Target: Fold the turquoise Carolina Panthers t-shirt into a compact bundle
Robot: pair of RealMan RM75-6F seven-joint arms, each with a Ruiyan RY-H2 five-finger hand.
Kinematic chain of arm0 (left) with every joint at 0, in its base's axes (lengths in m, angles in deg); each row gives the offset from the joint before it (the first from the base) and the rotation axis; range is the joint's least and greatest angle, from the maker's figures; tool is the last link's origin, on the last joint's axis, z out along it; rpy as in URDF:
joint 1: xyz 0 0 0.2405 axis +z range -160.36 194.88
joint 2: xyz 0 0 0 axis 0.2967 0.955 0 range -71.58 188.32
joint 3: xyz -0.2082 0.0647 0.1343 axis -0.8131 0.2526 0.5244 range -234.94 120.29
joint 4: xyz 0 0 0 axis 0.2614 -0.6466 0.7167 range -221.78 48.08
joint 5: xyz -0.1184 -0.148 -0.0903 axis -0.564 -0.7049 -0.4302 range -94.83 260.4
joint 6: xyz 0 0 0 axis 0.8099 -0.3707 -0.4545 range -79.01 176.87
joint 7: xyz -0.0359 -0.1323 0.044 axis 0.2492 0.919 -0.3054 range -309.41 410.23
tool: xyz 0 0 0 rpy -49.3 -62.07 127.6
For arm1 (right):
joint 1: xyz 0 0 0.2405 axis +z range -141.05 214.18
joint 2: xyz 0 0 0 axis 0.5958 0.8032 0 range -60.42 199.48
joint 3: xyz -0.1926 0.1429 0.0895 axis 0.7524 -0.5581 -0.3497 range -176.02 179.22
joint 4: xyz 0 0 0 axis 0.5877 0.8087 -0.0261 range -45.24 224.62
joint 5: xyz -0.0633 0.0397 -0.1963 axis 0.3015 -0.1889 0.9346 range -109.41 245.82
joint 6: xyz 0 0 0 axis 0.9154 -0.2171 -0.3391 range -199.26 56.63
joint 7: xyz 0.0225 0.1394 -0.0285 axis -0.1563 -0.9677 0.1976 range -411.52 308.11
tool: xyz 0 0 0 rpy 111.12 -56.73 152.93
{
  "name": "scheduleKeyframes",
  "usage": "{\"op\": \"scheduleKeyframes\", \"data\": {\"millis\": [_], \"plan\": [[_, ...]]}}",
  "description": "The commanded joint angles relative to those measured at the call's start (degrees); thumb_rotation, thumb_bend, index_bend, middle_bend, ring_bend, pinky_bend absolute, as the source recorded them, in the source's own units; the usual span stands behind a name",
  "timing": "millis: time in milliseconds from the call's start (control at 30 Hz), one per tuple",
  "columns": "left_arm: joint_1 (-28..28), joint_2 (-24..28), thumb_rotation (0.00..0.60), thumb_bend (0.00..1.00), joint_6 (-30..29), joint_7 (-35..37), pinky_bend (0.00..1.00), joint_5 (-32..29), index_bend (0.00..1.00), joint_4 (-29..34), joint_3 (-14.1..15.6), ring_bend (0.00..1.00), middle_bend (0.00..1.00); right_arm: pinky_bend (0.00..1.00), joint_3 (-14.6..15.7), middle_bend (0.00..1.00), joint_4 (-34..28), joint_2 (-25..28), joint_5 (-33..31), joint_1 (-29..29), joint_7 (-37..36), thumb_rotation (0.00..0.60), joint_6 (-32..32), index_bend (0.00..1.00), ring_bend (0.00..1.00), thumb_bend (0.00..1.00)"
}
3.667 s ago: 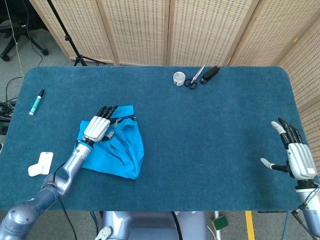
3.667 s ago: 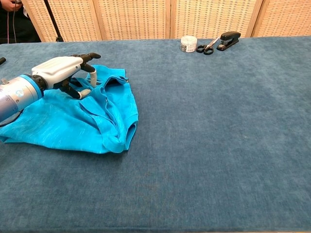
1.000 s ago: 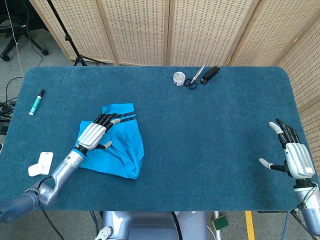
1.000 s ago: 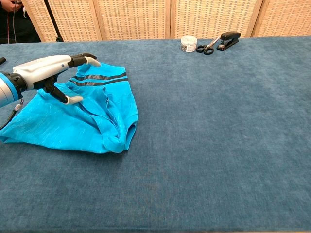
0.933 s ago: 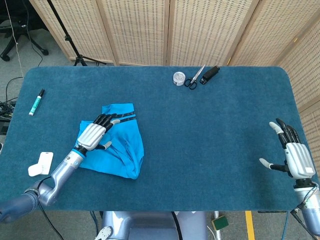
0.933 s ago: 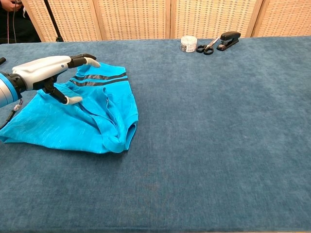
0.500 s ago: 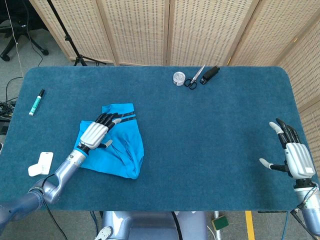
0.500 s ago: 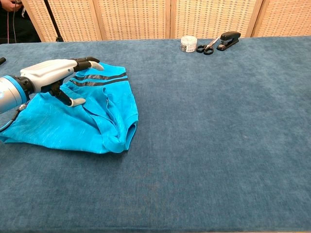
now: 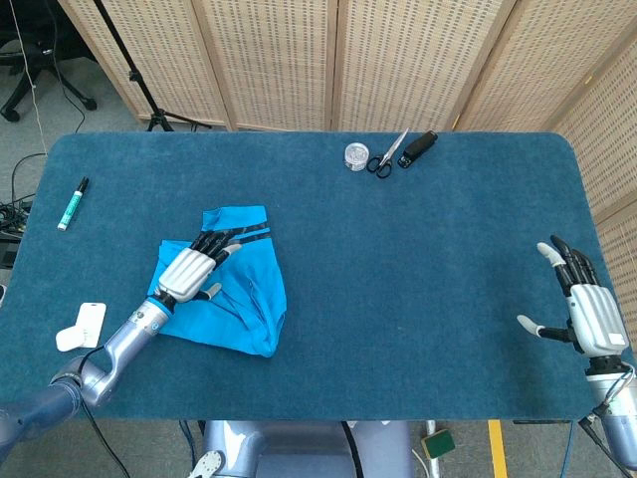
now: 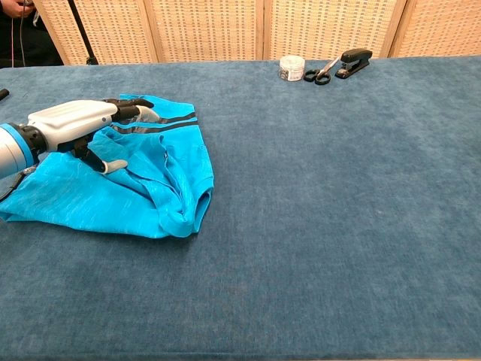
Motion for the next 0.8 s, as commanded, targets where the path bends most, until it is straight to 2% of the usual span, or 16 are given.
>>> {"op": "scheduleKeyframes", "data": {"millis": [33, 200, 400, 567, 800], "plan": [[0.2, 0.5, 0.600, 0.36, -0.5, 0.6, 0.00, 0.8, 0.03, -0.1, 0.7, 0.00, 0.00, 0.00, 0.0, 0.00, 0.0, 0.0, -0.1, 0.0, -0.1, 0.600, 0.0, 0.00, 0.00, 0.00], [0.1, 0.8, 0.600, 0.36, -0.5, 0.4, 0.00, 1.6, 0.17, -0.5, 1.4, 0.00, 0.00, 0.00, -0.1, 0.00, 0.0, 0.0, -0.1, 0.0, -0.1, 0.600, 0.0, 0.00, 0.00, 0.00], [-0.1, 0.2, 0.600, 0.37, 0.8, -0.7, 0.00, 1.6, 0.28, -0.9, 1.8, 0.00, 0.00, 0.00, 0.0, 0.00, 0.0, 0.0, 0.0, 0.0, 0.0, 0.600, -0.1, 0.00, 0.00, 0.00], [-0.2, -0.1, 0.600, 0.37, 1.2, -1.0, 0.00, 1.4, 0.32, -0.9, 1.7, 0.00, 0.00, 0.00, 0.0, 0.00, 0.0, 0.0, -0.1, 0.0, 0.0, 0.600, -0.1, 0.00, 0.00, 0.00], [-0.3, -0.6, 0.600, 0.38, 1.3, -1.7, 0.00, 0.9, 0.34, -1.1, 1.1, 0.00, 0.00, 0.00, 0.0, 0.00, 0.0, 0.0, 0.1, 0.0, -0.1, 0.600, -0.2, 0.00, 0.00, 0.00]]}}
